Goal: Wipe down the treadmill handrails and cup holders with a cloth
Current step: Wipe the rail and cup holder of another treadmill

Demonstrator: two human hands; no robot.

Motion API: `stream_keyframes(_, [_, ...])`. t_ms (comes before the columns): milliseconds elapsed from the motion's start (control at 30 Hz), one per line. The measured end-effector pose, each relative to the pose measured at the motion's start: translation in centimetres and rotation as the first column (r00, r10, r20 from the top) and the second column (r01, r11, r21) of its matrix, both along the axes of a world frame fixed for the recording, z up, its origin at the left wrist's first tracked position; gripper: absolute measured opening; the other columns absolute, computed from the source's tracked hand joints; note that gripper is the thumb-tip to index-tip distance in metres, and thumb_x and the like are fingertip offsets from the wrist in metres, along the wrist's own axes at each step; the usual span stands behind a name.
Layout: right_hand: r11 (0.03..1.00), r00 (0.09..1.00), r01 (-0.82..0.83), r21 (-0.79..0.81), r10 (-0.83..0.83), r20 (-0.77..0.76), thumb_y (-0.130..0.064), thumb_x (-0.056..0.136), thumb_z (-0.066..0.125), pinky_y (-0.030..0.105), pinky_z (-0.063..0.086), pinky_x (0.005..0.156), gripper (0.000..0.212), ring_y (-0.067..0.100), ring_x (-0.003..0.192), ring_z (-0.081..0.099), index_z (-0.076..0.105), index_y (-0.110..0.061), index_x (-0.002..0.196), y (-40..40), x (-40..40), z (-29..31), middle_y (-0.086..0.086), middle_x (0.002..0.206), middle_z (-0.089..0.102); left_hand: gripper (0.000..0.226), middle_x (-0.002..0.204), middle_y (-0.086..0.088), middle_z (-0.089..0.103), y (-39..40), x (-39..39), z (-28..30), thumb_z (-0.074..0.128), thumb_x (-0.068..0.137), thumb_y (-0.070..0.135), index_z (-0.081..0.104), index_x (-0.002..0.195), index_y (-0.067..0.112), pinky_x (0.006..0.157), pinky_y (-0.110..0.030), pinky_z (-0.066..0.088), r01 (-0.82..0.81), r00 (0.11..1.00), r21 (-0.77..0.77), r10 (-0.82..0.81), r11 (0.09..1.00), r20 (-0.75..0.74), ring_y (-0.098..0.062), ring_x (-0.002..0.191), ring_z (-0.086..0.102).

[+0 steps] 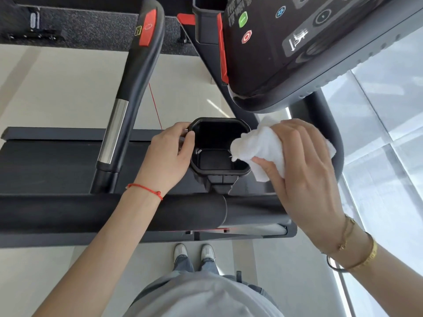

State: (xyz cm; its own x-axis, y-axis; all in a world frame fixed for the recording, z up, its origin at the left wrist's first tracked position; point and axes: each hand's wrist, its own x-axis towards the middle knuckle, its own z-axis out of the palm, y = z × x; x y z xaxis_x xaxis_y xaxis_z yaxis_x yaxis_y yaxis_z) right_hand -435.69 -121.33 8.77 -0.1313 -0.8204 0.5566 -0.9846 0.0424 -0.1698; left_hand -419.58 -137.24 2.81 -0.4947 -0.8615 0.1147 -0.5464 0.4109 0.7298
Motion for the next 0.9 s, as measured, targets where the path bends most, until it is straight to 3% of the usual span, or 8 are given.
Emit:
stream_keyframes(100, [0.955, 0.989, 0.117, 0.274, -0.137, 0.054, -0.043, 0.101, 0.041, 0.040, 0.040, 0.098, 0.052, 0.036, 0.110, 0.050, 0.050, 0.005, 0.121, -0.8, 0.2, -1.0, 0.017, 0.113, 0.056, 0.031, 0.107, 0.004, 0.068, 0.1, 0.1, 0.1, 0.043, 0.102, 0.027, 0.060, 0.125, 0.018, 0.071, 0.006, 0.035, 0.006, 1.000, 0.004, -0.006, 1.000, -0.003, -0.003, 0.089, 0.058])
stream_keyframes(233, [0.838, 0.803, 0.027, 0.545, -0.343, 0.488, -0.048, 0.098, 0.041, 0.026, 0.034, 0.079, 0.054, 0.031, 0.107, 0.053, 0.036, -0.001, 0.125, -2.9, 0.5, -2.9, 0.014, 0.117, 0.051, 0.031, 0.107, 0.004, 0.068, 0.0, 0.0, 0.1, 0.043, 0.102, 0.029, 0.060, 0.126, 0.018, 0.075, -0.008, 0.038, 0.001, 1.000, -0.002, -0.001, 1.000, 0.016, -0.004, 0.091, 0.059])
stream_keyframes(433, [0.796, 0.744, 0.044, 0.604, -0.430, 0.512, -0.038, 0.100, 0.049, 0.029, 0.037, 0.075, 0.047, 0.028, 0.097, 0.054, 0.038, 0.003, 0.120, -7.9, -1.4, -2.2, 0.018, 0.115, 0.057, 0.030, 0.104, 0.005, 0.066, 0.2, -0.2, 0.0, 0.044, 0.102, 0.028, 0.059, 0.125, 0.017, 0.077, -0.014, 0.040, -0.007, 1.000, -0.020, 0.007, 1.000, 0.018, -0.006, 0.086, 0.058])
stream_keyframes(533, [0.802, 0.781, 0.060, 0.595, -0.408, 0.472, -0.031, 0.099, 0.052, 0.018, 0.028, 0.065, 0.035, 0.021, 0.083, 0.046, 0.036, -0.001, 0.110, -6.3, -0.6, -2.7, 0.009, 0.102, 0.046, 0.029, 0.105, 0.006, 0.066, 0.2, -0.2, 0.0, 0.044, 0.101, 0.028, 0.059, 0.125, 0.018, 0.077, -0.015, 0.040, -0.001, 1.000, -0.021, 0.002, 1.000, 0.025, -0.007, 0.087, 0.059])
stream_keyframes(633, [0.809, 0.789, 0.041, 0.586, -0.387, 0.477, -0.030, 0.099, 0.052, 0.011, 0.037, 0.058, 0.033, 0.007, 0.067, 0.041, 0.029, -0.007, 0.097, -4.2, 0.2, -3.5, 0.004, 0.097, 0.043, 0.028, 0.105, 0.004, 0.066, 0.2, -0.3, -0.2, 0.045, 0.101, 0.028, 0.059, 0.123, 0.017, 0.071, -0.007, 0.038, -0.003, 0.999, -0.023, 0.004, 1.000, 0.033, -0.009, 0.089, 0.061])
stream_keyframes(733, [0.797, 0.783, 0.042, 0.603, -0.401, 0.475, -0.026, 0.099, 0.053, 0.019, 0.032, 0.062, 0.034, 0.016, 0.076, 0.045, 0.036, 0.002, 0.109, -6.7, -1.0, -3.1, 0.010, 0.103, 0.046, 0.027, 0.104, 0.005, 0.065, 0.1, -0.3, -0.2, 0.046, 0.100, 0.028, 0.059, 0.122, 0.018, 0.070, -0.002, 0.037, -0.008, 0.999, -0.019, 0.009, 1.000, 0.038, -0.008, 0.087, 0.060])
stream_keyframes(800, [0.796, 0.774, 0.034, 0.604, -0.403, 0.489, -0.024, 0.100, 0.052, 0.018, 0.027, 0.063, 0.041, 0.021, 0.088, 0.045, 0.035, 0.007, 0.120, -8.6, -1.6, -2.6, 0.016, 0.111, 0.051, 0.027, 0.106, 0.005, 0.066, 0.2, -0.2, -0.1, 0.047, 0.100, 0.027, 0.059, 0.123, 0.018, 0.077, -0.011, 0.043, -0.012, 1.000, -0.009, 0.012, 1.000, 0.021, -0.009, 0.088, 0.061])
stream_keyframes(900, [0.804, 0.802, 0.048, 0.593, -0.385, 0.457, -0.022, 0.099, 0.054, 0.015, 0.033, 0.058, 0.034, 0.015, 0.077, 0.043, 0.036, 0.003, 0.114, -8.0, -1.3, -2.8, 0.015, 0.105, 0.048, 0.029, 0.108, 0.003, 0.066, 0.3, -0.2, 0.0, 0.047, 0.100, 0.027, 0.059, 0.124, 0.018, 0.081, -0.021, 0.045, -0.003, 1.000, -0.010, 0.003, 1.000, 0.023, -0.010, 0.088, 0.062])
